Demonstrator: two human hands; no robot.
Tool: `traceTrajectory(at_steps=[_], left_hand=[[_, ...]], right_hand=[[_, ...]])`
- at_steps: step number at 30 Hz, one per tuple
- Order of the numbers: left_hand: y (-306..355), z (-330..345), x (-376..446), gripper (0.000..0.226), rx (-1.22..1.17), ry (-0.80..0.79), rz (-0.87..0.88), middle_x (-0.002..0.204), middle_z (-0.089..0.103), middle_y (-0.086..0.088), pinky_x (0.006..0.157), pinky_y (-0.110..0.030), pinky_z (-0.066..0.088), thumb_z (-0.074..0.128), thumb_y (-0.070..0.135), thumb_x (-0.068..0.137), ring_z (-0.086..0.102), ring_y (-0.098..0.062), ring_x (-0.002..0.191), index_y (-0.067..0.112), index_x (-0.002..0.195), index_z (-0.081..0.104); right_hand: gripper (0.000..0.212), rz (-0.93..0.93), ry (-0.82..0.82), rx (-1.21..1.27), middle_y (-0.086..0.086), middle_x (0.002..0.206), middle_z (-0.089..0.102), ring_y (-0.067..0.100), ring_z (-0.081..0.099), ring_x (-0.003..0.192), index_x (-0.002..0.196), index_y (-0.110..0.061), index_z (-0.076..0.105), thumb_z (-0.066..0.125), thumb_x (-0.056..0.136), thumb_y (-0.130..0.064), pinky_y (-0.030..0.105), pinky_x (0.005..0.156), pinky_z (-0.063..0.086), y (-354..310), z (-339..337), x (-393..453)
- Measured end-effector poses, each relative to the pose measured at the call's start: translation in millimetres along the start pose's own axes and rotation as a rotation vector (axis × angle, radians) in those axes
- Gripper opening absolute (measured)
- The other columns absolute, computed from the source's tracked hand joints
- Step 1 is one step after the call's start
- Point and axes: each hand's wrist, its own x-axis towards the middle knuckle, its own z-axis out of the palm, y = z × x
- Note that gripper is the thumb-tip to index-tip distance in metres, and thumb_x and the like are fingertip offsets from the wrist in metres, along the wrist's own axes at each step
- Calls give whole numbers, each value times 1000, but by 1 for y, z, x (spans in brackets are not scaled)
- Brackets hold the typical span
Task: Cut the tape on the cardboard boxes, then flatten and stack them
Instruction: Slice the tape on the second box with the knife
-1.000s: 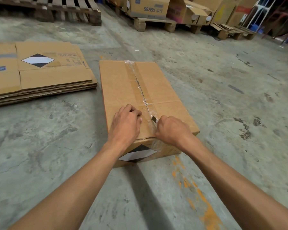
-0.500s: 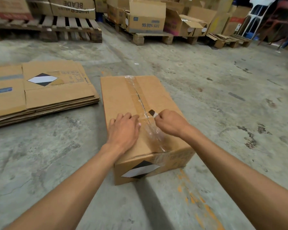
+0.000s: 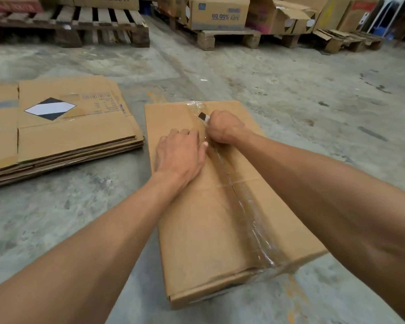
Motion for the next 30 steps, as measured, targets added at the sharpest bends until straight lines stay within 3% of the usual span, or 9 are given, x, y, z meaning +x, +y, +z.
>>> traceTrajectory(at_steps=[11,19,24,30], left_hand=[[-5,16,0,26,-64,97,-37,110,62,1,82,-39,36,43,23,91,50,-25,103,23,113,57],[-3,15,0,28,-16,74,-49,110,60,1,83,-39,37,43,23,90,48,-25,104,22,112,59],[-2,16,0,26,-18,91,-79,107,59,-1,83,-39,40,46,22,91,47,-26,104,19,109,65],[-1,16,0,27,-27,105,-71,105,60,-2,82,-40,41,46,24,94,48,-27,103,17,107,68]], right_hand=[[36,24,64,-5,18,131,56,35,53,119,125,-4,53,41,93,-16,35,92,43,-5,3,20],[37,-2,-50,-71,15,132,55,31,53,118,127,-5,49,42,94,-20,32,84,39,-10,-7,21],[37,-11,-121,-105,17,126,56,27,49,94,126,-2,48,42,94,-19,31,75,40,-11,-8,9],[41,-6,-168,-98,19,131,53,33,54,112,131,-1,45,42,96,-22,32,80,41,1,-10,-18]])
